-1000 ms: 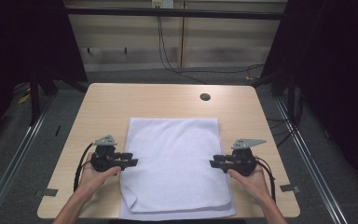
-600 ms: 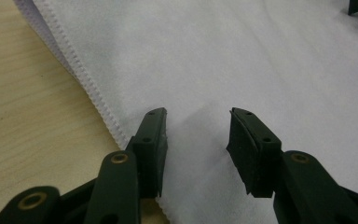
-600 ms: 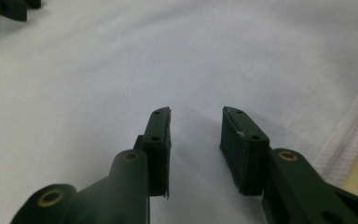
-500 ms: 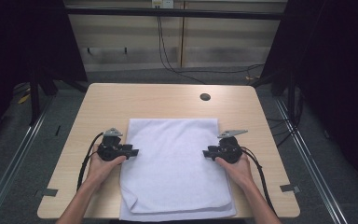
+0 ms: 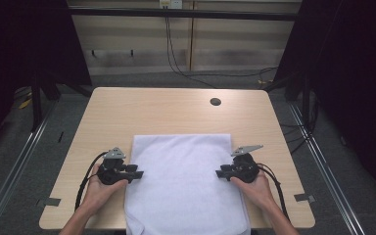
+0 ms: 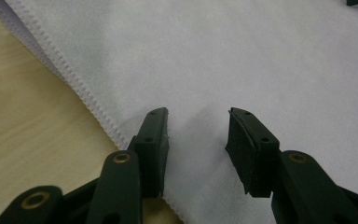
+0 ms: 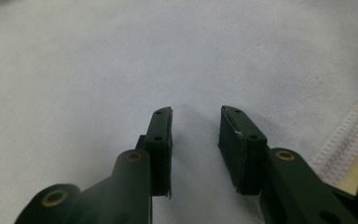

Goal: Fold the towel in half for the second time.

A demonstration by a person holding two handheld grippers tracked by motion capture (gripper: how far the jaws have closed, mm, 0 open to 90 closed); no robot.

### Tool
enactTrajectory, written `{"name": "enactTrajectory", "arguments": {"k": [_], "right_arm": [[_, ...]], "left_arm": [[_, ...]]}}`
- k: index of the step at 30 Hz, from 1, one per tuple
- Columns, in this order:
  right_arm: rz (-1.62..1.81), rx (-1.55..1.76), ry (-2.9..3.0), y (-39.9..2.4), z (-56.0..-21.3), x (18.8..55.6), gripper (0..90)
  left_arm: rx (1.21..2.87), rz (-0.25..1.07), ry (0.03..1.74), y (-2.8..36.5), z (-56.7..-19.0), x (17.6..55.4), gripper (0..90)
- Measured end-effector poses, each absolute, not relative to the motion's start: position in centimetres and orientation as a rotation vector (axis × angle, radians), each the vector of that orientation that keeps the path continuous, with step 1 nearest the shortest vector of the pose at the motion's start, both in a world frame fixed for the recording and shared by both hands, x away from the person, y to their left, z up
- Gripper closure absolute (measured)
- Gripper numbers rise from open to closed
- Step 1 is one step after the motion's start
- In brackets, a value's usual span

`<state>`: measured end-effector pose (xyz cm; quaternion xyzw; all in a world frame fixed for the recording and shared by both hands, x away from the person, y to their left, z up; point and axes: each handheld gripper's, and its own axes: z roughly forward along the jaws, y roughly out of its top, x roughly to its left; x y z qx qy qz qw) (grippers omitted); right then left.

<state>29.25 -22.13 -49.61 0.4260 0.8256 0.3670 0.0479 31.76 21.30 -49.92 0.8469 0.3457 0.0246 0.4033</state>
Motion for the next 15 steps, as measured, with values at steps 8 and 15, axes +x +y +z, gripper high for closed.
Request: {"name": "enactTrajectory", "arguments": {"k": [8,15], "right_arm": [[1.125,1.291,2.58,-22.3,-49.4,26.6,64.8],[1.116,1.277,2.612,-22.2,-49.2,25.1,63.0]], "left_arm": [[2.163,0.004,0.846,21.8,-49.7,29.0,56.8],[2.189,-0.028,0.836,21.7,-49.3,27.8,52.3]]}}
